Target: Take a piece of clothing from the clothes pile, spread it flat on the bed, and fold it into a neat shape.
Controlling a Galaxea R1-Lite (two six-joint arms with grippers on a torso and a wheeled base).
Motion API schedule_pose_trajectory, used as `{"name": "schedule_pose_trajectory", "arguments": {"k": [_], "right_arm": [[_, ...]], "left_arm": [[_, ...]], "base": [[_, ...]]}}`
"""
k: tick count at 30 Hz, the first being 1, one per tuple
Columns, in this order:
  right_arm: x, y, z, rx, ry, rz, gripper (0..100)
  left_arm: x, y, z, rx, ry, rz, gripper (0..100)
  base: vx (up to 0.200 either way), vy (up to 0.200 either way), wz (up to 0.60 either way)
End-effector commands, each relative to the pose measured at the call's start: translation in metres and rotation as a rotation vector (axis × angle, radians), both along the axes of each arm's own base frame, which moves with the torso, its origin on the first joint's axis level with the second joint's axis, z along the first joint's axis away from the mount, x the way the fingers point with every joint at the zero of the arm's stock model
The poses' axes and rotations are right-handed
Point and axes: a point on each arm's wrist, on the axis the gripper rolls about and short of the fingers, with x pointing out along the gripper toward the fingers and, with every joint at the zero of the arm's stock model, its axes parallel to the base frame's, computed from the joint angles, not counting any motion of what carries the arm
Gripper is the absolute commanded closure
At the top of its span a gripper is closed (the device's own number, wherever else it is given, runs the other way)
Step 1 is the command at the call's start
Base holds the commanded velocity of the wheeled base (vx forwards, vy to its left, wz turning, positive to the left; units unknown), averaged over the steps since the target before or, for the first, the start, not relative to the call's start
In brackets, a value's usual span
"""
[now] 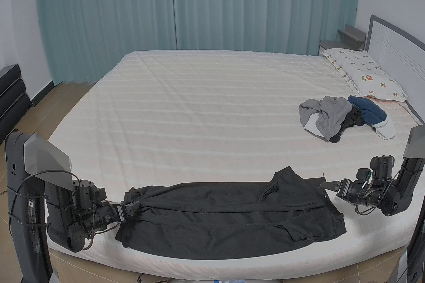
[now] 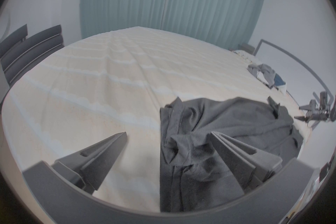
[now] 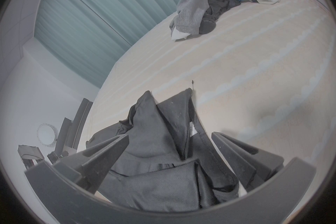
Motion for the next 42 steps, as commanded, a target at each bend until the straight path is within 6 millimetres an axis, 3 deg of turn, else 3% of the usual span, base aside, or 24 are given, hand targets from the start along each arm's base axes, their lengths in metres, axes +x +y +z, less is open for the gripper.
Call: {"name": "schedule_pose_trajectory", "arguments": {"k": [1,8,16,19,22,25,41,42], "right_arm": [[0.009,0.001,0.007,0.005,-0.038,-0.006,0],[0.03,0.013,0.013,0.137,-0.037,-0.058,0],[0.043,0.026,0.005,0.289,0.024,-0.114,0],[0.045,0.025,-0.005,0.313,0.055,-0.134,0],[0.045,0.022,-0.005,0.321,0.059,-0.147,0],[0.044,0.019,-0.006,0.331,0.066,-0.158,0],[0.04,0.016,-0.01,0.332,0.088,-0.171,0],[0.04,0.016,-0.01,0.332,0.088,-0.171,0]], "left_arm": [[0.006,0.008,0.023,-0.06,-0.092,0.054,0],[0.014,0.014,0.034,-0.088,-0.147,0.083,0],[0.05,0.008,0.048,-0.191,-0.171,0.122,0],[0.074,0.005,0.058,-0.312,-0.11,0.189,0],[0.083,0.004,0.055,-0.343,-0.047,0.218,0],[0.091,-0.002,0.04,-0.341,0.015,0.216,0],[0.083,-0.02,0.022,-0.318,0.092,0.171,0],[0.083,-0.02,0.021,-0.317,0.092,0.17,100]], "base": [[0.0,0.0,0.0],[0.0,0.0,0.0],[0.0,0.0,0.0],[0.0,0.0,0.0],[0.0,0.0,0.0],[0.0,0.0,0.0],[0.0,0.0,0.0],[0.0,0.0,0.0]]}}
